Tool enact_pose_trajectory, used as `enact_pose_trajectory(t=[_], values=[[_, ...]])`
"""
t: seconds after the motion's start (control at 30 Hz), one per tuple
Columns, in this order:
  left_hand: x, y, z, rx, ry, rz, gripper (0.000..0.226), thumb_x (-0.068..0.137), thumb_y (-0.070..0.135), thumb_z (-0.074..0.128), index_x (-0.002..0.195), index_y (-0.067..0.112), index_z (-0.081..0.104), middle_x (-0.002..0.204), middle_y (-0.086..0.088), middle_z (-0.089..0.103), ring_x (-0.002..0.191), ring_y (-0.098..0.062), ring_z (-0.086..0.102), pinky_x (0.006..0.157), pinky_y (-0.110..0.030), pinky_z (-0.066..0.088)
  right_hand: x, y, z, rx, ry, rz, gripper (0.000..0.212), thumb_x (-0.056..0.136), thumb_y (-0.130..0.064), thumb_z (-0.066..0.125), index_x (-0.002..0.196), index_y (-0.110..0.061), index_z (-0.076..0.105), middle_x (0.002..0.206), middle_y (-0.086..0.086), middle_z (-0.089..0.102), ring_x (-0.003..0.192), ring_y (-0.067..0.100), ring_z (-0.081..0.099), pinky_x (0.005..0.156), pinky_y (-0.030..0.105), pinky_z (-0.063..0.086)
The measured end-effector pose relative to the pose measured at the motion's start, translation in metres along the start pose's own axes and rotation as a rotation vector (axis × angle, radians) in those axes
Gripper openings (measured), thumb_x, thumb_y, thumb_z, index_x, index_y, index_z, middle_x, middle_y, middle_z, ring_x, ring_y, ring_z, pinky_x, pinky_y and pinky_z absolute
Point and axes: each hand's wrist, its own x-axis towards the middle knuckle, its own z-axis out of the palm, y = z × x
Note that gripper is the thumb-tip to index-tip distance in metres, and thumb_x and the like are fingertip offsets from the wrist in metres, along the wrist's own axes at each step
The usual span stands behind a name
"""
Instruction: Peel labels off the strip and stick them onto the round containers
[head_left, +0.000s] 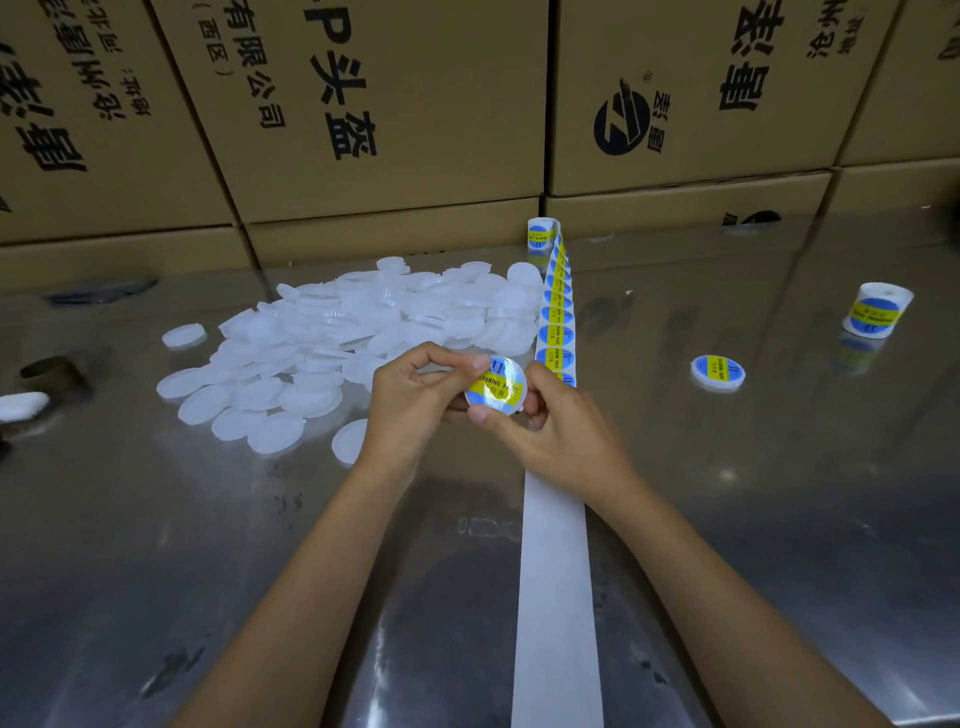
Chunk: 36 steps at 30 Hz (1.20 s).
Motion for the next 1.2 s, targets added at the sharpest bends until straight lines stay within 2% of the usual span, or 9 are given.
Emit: enact_pose_trajectory(t=[0.07, 0.17, 0.3, 0.43, 0.6, 0.77, 0.9, 1.0, 1.2], values=[[0.001, 0.000, -0.001, 0.006, -0.002, 0.001, 0.018, 0.084, 0.022, 0.079, 0.068, 0.024, 0.070, 0.077, -0.016, 0.076, 0.062, -0.023, 0.073, 0.054, -0.023, 0.055, -0.001, -0.002, 0.001, 0.073, -0.015, 0.009, 0.050, 0.077, -0.068, 0.061, 0.074, -0.025, 0.035, 0.063, -0.014, 0.038, 0.058, 0.009, 0.037, 0.057, 0.035, 0.038], [-0.001, 0.001, 0.000, -0.020, -0.036, -0.024, 0.018, 0.086, 0.028, 0.075, 0.082, 0.013, 0.066, 0.079, -0.018, 0.076, 0.066, -0.027, 0.075, 0.057, -0.028, 0.059, -0.001, -0.004, 0.001, 0.169, -0.005, 0.018, 0.043, 0.090, -0.050, 0.062, 0.076, -0.018, 0.036, 0.063, -0.010, 0.036, 0.060, 0.012, 0.038, 0.063, 0.044, 0.043], [-0.002, 0.001, 0.000, -0.028, -0.119, -0.035, 0.019, 0.093, 0.024, 0.069, 0.106, 0.011, 0.067, 0.090, -0.016, 0.076, 0.078, -0.030, 0.076, 0.068, -0.030, 0.061, -0.001, -0.002, -0.001, 0.106, 0.003, 0.025, 0.039, 0.097, -0.048, 0.052, 0.069, -0.029, 0.035, 0.060, -0.013, 0.043, 0.058, 0.010, 0.041, 0.059, 0.030, 0.033], [-0.003, -0.001, 0.004, -0.007, -0.235, -0.020, 0.035, 0.091, 0.006, 0.070, 0.125, 0.017, 0.067, 0.101, -0.011, 0.076, 0.087, -0.026, 0.075, 0.072, -0.032, 0.062, 0.001, 0.001, 0.000, 0.132, 0.037, 0.075, 0.037, 0.101, -0.046, 0.045, 0.072, -0.022, 0.044, 0.057, -0.011, 0.046, 0.058, 0.009, 0.044, 0.061, 0.030, 0.034], [-0.003, 0.001, 0.005, 0.000, -0.183, 0.001, 0.037, 0.083, 0.002, 0.077, 0.118, 0.014, 0.070, 0.101, -0.015, 0.073, 0.077, -0.026, 0.074, 0.065, -0.032, 0.061, 0.003, -0.003, 0.001, 0.247, 0.035, 0.121, 0.048, 0.105, -0.042, 0.035, 0.058, -0.036, 0.045, 0.058, -0.009, 0.048, 0.064, 0.018, 0.048, 0.072, 0.046, 0.046], [-0.005, -0.002, 0.013, 0.052, -0.107, 0.037, 0.031, 0.075, 0.010, 0.086, 0.101, 0.008, 0.067, 0.089, -0.008, 0.077, 0.070, -0.025, 0.074, 0.054, -0.028, 0.058, 0.002, -0.002, 0.006, 0.312, 0.009, 0.141, 0.040, 0.101, -0.043, 0.034, 0.071, -0.023, 0.053, 0.059, -0.010, 0.048, 0.064, 0.017, 0.048, 0.072, 0.051, 0.049], [-0.004, -0.003, 0.009, 0.033, -0.074, 0.053, 0.026, 0.080, 0.011, 0.082, 0.103, 0.006, 0.070, 0.087, -0.008, 0.078, 0.069, -0.026, 0.075, 0.056, -0.029, 0.059, 0.000, -0.007, 0.007, 0.383, -0.007, 0.133, 0.044, 0.100, -0.051, 0.035, 0.065, -0.030, 0.053, 0.057, -0.013, 0.046, 0.059, 0.011, 0.043, 0.063, 0.042, 0.041], [-0.004, -0.004, 0.007, -0.006, -0.074, 0.044, 0.022, 0.085, 0.007, 0.077, 0.106, 0.008, 0.072, 0.088, -0.010, 0.078, 0.077, -0.027, 0.076, 0.059, -0.030, 0.060, 0.000, -0.011, 0.006, 0.326, -0.001, 0.071, 0.054, 0.095, -0.060, 0.045, 0.066, -0.015, 0.041, 0.057, -0.009, 0.035, 0.056, 0.010, 0.034, 0.056, 0.033, 0.032], [-0.004, -0.007, 0.009, -0.066, -0.074, 0.003, 0.013, 0.090, 0.015, 0.073, 0.102, 0.016, 0.077, 0.093, -0.008, 0.078, 0.079, -0.026, 0.076, 0.064, -0.033, 0.063, 0.000, -0.014, 0.003, 0.320, 0.009, 0.038, 0.057, 0.100, -0.046, 0.050, 0.068, 0.000, 0.038, 0.059, 0.006, 0.033, 0.057, 0.016, 0.032, 0.055, 0.034, 0.028]])
